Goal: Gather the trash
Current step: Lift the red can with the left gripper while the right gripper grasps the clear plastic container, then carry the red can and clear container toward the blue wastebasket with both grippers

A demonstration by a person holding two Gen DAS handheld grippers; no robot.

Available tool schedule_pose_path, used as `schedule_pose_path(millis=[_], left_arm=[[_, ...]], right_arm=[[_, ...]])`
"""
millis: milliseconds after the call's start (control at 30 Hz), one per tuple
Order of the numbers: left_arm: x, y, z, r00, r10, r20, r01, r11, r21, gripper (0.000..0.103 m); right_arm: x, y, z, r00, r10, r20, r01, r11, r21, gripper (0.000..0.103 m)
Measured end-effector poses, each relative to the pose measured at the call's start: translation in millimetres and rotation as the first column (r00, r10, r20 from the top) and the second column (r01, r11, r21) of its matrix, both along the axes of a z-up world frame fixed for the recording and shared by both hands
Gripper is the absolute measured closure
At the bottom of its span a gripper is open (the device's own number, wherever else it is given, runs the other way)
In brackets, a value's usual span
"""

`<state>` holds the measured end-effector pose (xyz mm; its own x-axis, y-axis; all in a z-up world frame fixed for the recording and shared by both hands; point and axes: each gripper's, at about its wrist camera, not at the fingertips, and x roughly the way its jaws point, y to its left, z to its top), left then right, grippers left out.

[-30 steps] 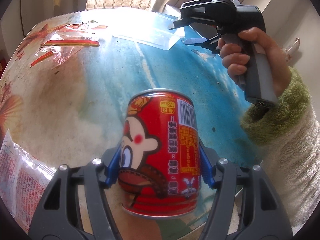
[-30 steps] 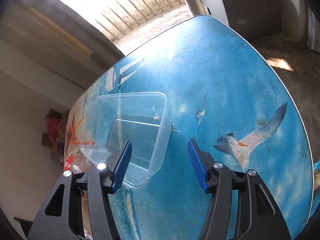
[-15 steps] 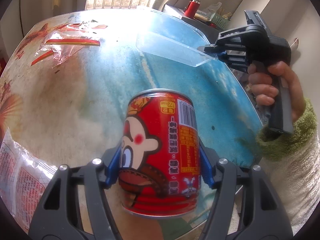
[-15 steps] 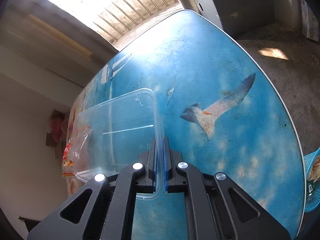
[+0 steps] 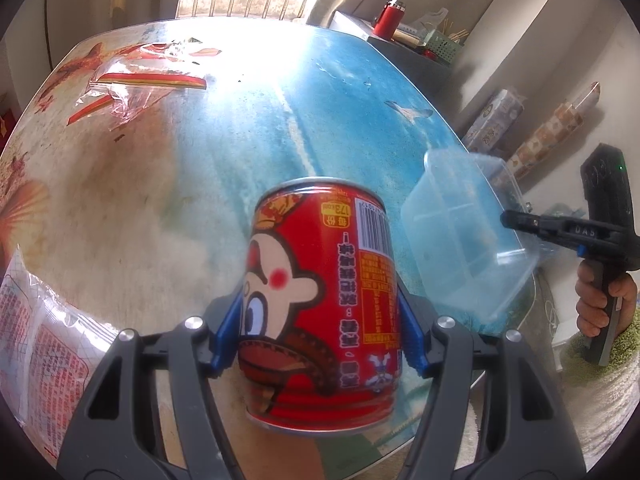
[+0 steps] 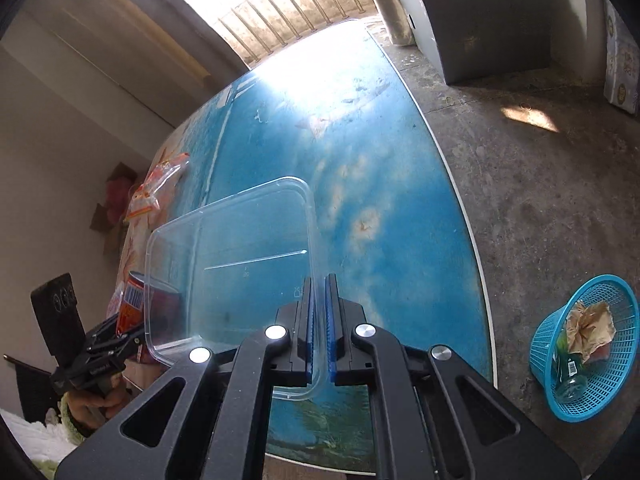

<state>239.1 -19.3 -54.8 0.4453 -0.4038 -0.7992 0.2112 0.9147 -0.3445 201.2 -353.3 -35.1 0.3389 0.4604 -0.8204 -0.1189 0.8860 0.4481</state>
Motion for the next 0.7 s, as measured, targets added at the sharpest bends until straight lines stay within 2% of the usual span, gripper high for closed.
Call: schedule_pose_path(millis=[100,200,233,267,300,333,367,467,567,700], left_arm=[[-1,-1,0,1.000,0.000,0.003,0.000,1.000,0.006,0.042],[-3,-2,1,1.000,0.005,0.003,-0.005,1.000,0.007,0.042],[-3,-2,1,1.000,0.007,0.003,-0.007,1.000,0.008,0.042],[-3,-2,1,1.000,0.009,0.002,-0.009,1.000,0.009,0.042],[-3,-2,1,1.000,0.010,0.002,-0.010,1.000,0.009,0.042],[-3,-2,1,1.000,0.010,0.001,-0.010,1.000,0.009,0.042],[-3,-2,1,1.000,0.011,0.000,-0.011,1.000,0.009,0.042],[-3,-1,2,1.000,0.014,-0.001,-0.014,1.000,0.009,0.042],[-3,-1,2,1.000,0.011,-0.002,-0.011,1.000,0.004,0.042],[-2,1,2,1.000,0.007,-0.003,-0.007,1.000,-0.005,0.042]], right_arm=[[-4,7,-5,0.998,0.052,-0.020,-0.053,0.995,-0.088,0.096],[1,16,0,0.999,0.043,-0.005,-0.043,0.982,-0.184,0.093],[4,18,3,1.000,0.025,0.006,-0.023,0.977,-0.212,0.087],[7,19,6,1.000,0.004,0.019,0.001,0.974,-0.227,0.072],[9,19,10,0.999,-0.021,0.038,0.029,0.973,-0.228,0.064],[9,17,16,0.997,-0.051,0.063,0.063,0.974,-0.216,0.054],[8,15,21,0.993,-0.079,0.083,0.094,0.976,-0.195,0.050],[-4,3,31,0.978,-0.182,0.099,0.192,0.976,-0.100,0.049],[-30,-12,33,0.958,-0.277,0.073,0.277,0.961,0.019,0.049],[-71,-16,25,0.942,-0.334,0.020,0.328,0.934,0.139,0.049]])
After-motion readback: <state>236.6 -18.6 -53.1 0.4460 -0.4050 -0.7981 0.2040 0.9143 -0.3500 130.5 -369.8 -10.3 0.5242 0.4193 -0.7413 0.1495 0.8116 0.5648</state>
